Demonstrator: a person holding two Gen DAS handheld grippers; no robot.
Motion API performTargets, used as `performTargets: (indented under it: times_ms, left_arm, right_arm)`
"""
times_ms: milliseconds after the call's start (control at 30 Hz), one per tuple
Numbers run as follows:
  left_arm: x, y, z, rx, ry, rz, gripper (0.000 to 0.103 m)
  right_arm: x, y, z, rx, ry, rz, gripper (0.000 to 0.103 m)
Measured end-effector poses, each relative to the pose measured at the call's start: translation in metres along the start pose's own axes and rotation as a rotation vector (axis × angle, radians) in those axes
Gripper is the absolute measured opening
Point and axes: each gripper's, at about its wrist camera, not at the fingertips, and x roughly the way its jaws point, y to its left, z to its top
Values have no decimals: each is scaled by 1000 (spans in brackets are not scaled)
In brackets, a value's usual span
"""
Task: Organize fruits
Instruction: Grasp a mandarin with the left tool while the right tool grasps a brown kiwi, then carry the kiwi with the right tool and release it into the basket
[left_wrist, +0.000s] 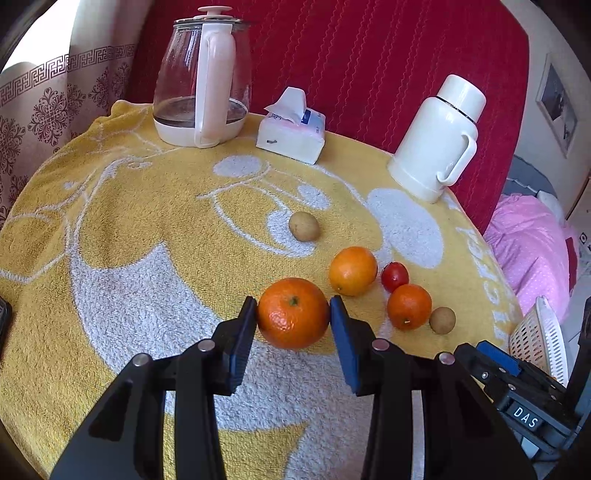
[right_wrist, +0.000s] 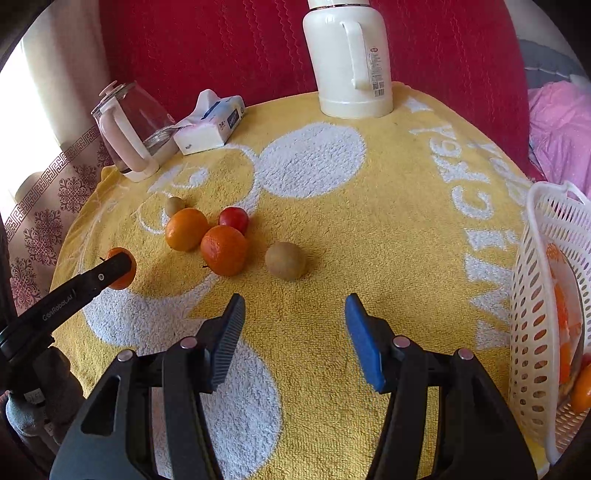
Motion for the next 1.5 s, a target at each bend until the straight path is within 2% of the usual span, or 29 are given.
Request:
performTargets:
  times_ms: [433,533,667,767,800,1067,1500]
  left_arm:
    - [0,-3,-2,5,4,-9,41]
    - [0,-4,-2,7,6,-12,41]
    - [1,-4,-2,8,8,-12,41]
    - [1,-5,-3,12,10,-13,41]
    - [1,-5,-3,13,10,-14,41]
    - [0,-7,-4,23,1,-7,41]
    - [-14,-32,-12,136,-78,68,41]
  right_arm:
    - [39,10,26,-29,-10,-22,58]
    - [44,10,28,-30,-4,-22,55]
    - [47,13,26,-60,-13,-49,47]
    - [47,15,26,-83,-18,-72,33]
    - [47,15,25,-89,-20,-75,29]
    - [29,18,16,-103,-50,-73,29]
    - [-24,14,-5,-51,-112,-34,29]
